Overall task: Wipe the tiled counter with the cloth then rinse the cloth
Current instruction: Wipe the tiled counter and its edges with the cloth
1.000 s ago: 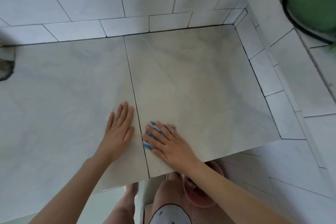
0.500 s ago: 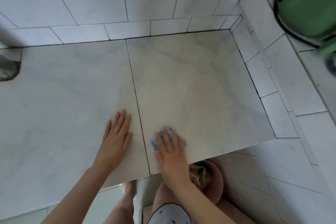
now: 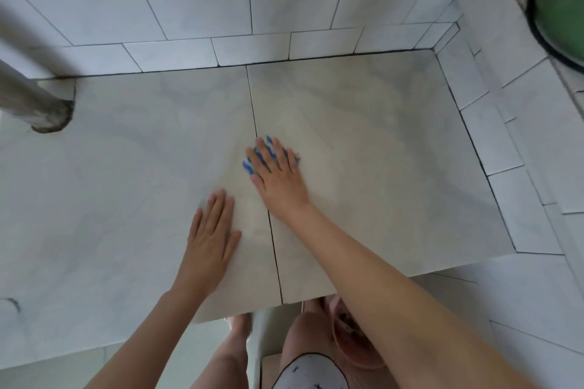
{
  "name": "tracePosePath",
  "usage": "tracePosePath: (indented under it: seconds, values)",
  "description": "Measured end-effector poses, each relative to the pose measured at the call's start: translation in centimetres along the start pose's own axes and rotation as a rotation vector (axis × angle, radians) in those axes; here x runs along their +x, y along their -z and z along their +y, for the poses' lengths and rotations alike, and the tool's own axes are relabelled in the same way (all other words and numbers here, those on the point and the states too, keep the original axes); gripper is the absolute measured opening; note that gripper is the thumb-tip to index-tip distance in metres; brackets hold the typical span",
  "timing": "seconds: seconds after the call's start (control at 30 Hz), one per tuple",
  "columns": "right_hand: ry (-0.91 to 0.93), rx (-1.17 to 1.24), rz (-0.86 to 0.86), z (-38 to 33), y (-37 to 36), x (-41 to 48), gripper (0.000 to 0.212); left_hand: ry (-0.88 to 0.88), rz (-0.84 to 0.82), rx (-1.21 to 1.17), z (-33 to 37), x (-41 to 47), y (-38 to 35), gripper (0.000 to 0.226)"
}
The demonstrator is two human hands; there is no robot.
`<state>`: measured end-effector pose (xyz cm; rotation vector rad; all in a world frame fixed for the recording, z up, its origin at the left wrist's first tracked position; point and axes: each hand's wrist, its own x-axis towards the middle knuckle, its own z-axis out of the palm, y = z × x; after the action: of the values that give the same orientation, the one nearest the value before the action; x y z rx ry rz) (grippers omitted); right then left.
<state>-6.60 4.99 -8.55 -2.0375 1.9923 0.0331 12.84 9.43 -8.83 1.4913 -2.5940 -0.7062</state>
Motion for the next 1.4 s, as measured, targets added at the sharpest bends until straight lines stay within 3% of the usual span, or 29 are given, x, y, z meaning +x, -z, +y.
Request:
tracePosePath:
  seconds: [0.17, 0.27, 0.43, 0.57, 0.63, 0.7, 0.87, 1.07, 1.2, 1.3, 1.4]
  values:
    - [0.252, 0.026, 0.034, -2.2, -2.1, -5.0, 0.05, 0.019, 0.129, -0.178, -0.4, 0.3, 1.4, 0.049]
    - [0.312, 0.091, 0.038, -2.6, -2.9, -8.8, 0.049, 0.066, 0.19, -0.228, -0.4, 0.1, 1.9, 0.036]
    - [0.354, 0.217, -0.06, -1.1, -2.3, -11.4, 0.05, 0.066, 0.214, -0.237, 0.5, 0.1, 2.4, 0.032]
    - [0.157, 0.532, 0.056, -0.2, -0.3, -11.8, 0.05, -0.007, 0.184, -0.285, 1.9, 0.5, 2.8, 0.029]
    - [-0.023, 0.553, 0.237, 0.7, 0.4, -12.0, 0.044, -0.035, 0.145, -0.317, 2.5, 0.9, 3.0, 0.025]
    - [-0.126, 0.515, 0.312, 1.2, 0.7, -12.0, 0.04, -0.049, 0.112, -0.312, 2.9, 1.4, 3.1, 0.023]
    - [-0.188, 0.485, 0.176, 0.1, 1.1, -11.3, 0.022, -0.073, 0.013, -0.223, 3.2, 2.6, 3.2, 0.023]
    - [-0.225, 0.46, 0.118, -0.3, 1.5, -10.2, 0.029, 0.003, -0.026, -0.275, 3.8, 3.0, 3.8, 0.008]
    - [-0.202, 0.521, 0.118, 0.4, 2.2, -9.7, 0.016, 0.116, -0.08, -0.362, 4.6, 3.3, 4.6, 0.006]
    - [-0.229, 0.699, 0.04, 0.8, 2.9, -9.3, 0.027, 0.188, -0.089, -0.596, 5.1, 4.1, 5.0, 0.016]
    - [-0.234, 0.661, 0.126, 1.1, 3.9, -8.3, 0.016, 0.138, 0.004, -0.701, 5.3, 5.2, 5.6, 0.033]
